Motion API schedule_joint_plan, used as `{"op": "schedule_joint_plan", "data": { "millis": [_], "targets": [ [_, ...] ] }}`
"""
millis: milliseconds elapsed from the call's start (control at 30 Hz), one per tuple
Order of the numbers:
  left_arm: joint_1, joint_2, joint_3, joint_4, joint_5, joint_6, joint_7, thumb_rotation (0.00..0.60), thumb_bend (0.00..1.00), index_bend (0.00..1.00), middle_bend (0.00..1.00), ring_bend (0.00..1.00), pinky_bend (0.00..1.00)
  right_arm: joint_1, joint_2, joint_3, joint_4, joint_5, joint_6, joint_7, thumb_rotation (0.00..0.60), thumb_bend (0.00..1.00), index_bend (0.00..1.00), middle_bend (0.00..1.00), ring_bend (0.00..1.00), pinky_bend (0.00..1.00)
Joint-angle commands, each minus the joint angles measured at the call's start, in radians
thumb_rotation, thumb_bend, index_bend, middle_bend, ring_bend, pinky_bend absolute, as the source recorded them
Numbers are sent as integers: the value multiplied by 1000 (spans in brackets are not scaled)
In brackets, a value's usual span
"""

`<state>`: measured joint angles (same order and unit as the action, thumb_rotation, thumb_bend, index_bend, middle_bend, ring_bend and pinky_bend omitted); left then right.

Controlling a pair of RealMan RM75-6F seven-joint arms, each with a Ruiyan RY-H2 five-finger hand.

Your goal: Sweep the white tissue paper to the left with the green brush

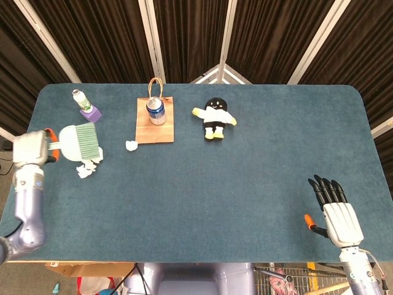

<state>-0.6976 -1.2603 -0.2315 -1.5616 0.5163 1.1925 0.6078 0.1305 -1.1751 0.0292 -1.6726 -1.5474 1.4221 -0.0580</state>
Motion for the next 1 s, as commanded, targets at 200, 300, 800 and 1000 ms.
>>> {"op": "schedule_joint_plan", "data": {
  "millis": [200,300,800,1000],
  "targets": [
    [-121,-225,-50,94,-83,37,134,600,768,794,1000,1000,1000,-1,6,2,0,9,-4,18,600,344,0,0,0,0],
    [-157,-290,-97,142,-131,20,137,600,768,794,1000,1000,1000,0,10,-1,-1,8,-8,22,600,344,0,0,0,0],
    [-288,-464,-151,380,-296,-67,303,600,768,792,1000,1000,1000,2,18,2,-7,29,-23,32,600,344,0,0,0,0],
    [-260,-450,-136,416,-368,-97,356,600,768,791,1000,1000,1000,-1,21,4,-10,30,-16,36,600,344,0,0,0,0]
  ]
}}
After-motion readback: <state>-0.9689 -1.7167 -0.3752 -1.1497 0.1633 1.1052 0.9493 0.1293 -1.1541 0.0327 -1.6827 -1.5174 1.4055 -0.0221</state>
